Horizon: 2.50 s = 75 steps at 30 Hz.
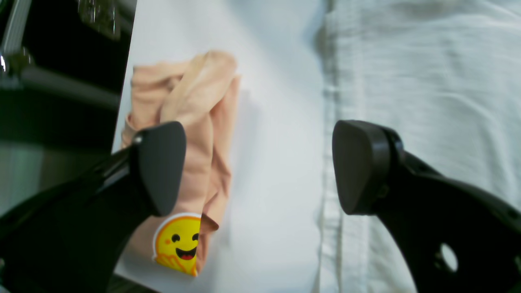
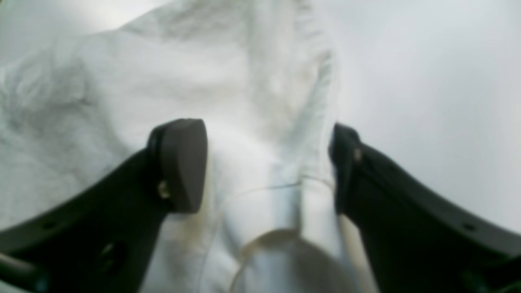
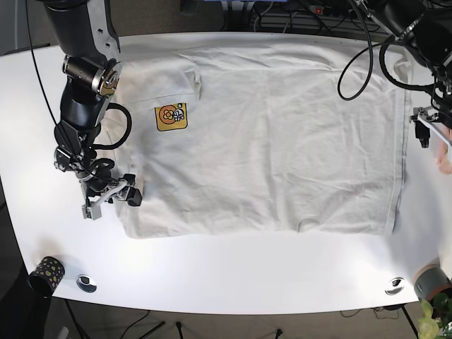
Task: Fold the T-shirt properly
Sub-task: 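Move both grippers to the shirt's side seams and grasp them, then lift the shirt by the seams and fold it over toward the collar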
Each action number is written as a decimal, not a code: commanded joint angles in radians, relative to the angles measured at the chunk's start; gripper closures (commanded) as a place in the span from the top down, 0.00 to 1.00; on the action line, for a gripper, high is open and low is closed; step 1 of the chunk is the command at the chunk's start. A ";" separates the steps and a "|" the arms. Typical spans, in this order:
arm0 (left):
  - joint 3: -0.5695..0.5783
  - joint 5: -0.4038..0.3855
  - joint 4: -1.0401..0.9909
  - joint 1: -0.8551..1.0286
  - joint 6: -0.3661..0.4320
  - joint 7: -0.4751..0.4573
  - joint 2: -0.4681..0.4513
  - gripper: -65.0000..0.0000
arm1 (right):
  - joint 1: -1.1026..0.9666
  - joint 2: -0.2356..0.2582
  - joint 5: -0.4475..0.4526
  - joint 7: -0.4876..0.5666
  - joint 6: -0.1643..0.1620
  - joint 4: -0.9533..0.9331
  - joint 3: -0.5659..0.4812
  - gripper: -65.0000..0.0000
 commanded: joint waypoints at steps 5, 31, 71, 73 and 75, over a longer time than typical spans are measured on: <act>0.042 0.053 -0.216 -0.170 0.052 -0.025 -0.058 0.80 | 0.026 0.010 -0.014 -0.021 0.005 0.003 0.000 0.24; 0.203 0.050 -1.011 -0.525 0.069 -0.180 -0.177 0.80 | 0.030 0.018 -0.006 -0.024 0.005 0.007 0.001 0.07; 0.341 0.053 -0.950 -0.605 0.010 -0.327 -0.170 0.00 | 0.086 0.018 -0.014 -0.263 0.005 0.339 -0.025 0.07; 0.339 0.053 -0.928 -0.643 0.009 -0.299 -0.173 0.00 | 0.116 0.021 -0.006 -0.286 0.005 0.343 -0.038 0.07; 0.339 0.053 -0.884 -0.684 0.009 -0.265 -0.171 0.00 | 0.155 0.026 -0.014 -0.294 0.005 0.352 -0.042 0.07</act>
